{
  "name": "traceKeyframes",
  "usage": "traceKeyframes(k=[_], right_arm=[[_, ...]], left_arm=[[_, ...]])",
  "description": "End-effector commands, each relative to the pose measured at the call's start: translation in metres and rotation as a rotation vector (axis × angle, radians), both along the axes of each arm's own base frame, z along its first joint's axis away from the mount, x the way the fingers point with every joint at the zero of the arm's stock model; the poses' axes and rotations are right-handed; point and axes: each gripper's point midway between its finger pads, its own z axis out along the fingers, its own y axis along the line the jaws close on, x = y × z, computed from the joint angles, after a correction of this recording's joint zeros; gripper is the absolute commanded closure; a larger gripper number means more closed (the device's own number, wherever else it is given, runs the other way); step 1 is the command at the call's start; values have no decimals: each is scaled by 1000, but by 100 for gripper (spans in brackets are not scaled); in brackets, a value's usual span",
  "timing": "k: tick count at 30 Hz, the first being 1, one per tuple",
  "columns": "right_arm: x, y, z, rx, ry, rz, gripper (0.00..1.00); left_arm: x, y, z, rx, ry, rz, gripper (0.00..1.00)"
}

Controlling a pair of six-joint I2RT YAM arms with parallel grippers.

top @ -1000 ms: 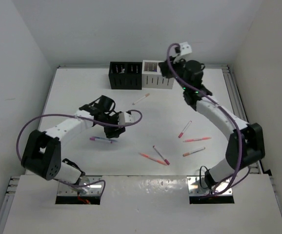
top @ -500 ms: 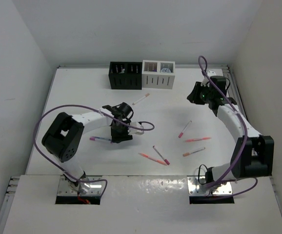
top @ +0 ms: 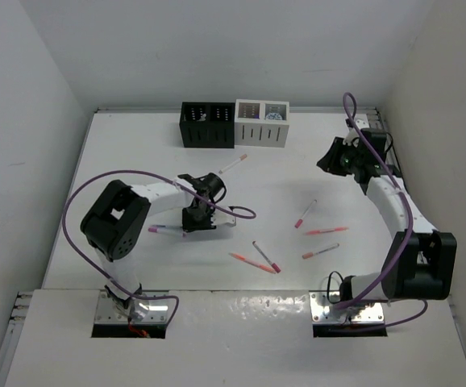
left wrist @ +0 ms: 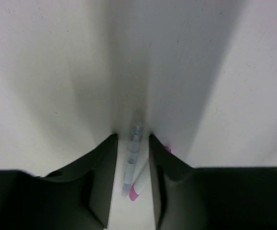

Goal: Sort the stationery into containers
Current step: Pick up the pen from the center of the board.

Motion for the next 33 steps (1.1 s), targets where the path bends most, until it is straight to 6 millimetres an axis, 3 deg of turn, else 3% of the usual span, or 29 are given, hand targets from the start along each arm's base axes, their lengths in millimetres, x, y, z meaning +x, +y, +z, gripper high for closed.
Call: traceKeyframes(k=[1, 8, 12, 18, 20, 22, 24, 25, 26, 27, 28, 29, 30, 32, 33], right_arm=[[0, 3, 17, 25, -54, 9, 78], [-3, 2, 15, 29, -51, 3, 79], [-3, 1, 16, 24, -55, 3, 80], [2, 4, 21, 35, -64, 11, 82], [3, 8, 23, 37, -69, 28, 82], [3, 12, 23, 19, -72, 60, 82], [-2, 20, 18, 0, -51, 109, 78], [-4, 24, 16, -2, -40, 130, 77], [-10, 29, 10, -6, -21, 157, 76], [-13, 31, 8, -18, -20, 185, 76], [-21, 42, 2, -22, -2, 225, 76], [-24, 45, 1, -30, 0, 240, 75], [-28, 46, -2, -51, -2, 266, 75], [-37, 53, -8, -68, 10, 306, 74], [-40, 55, -10, -79, 11, 323, 74]], left_arm=[[7, -1, -15, 40, -20, -37, 66], [24, -11, -20, 69, -58, -82, 80], [56, -31, 5, 49, -152, -70, 88], [71, -46, 60, 4, -234, -57, 97], [78, -59, 100, -87, -277, -10, 100], [95, -78, 167, -214, -379, 31, 100], [96, -89, 201, -320, -395, 90, 100], [104, -95, 240, -408, -455, 119, 100], [106, -97, 259, -489, -469, 189, 100], [120, -93, 297, -613, -547, 235, 100], [125, -93, 315, -720, -560, 304, 100], [138, -75, 333, -791, -612, 358, 100], [147, -70, 363, -913, -723, 359, 100], [157, -56, 397, -1061, -853, 363, 100], [175, -45, 421, -1115, -949, 372, 100]])
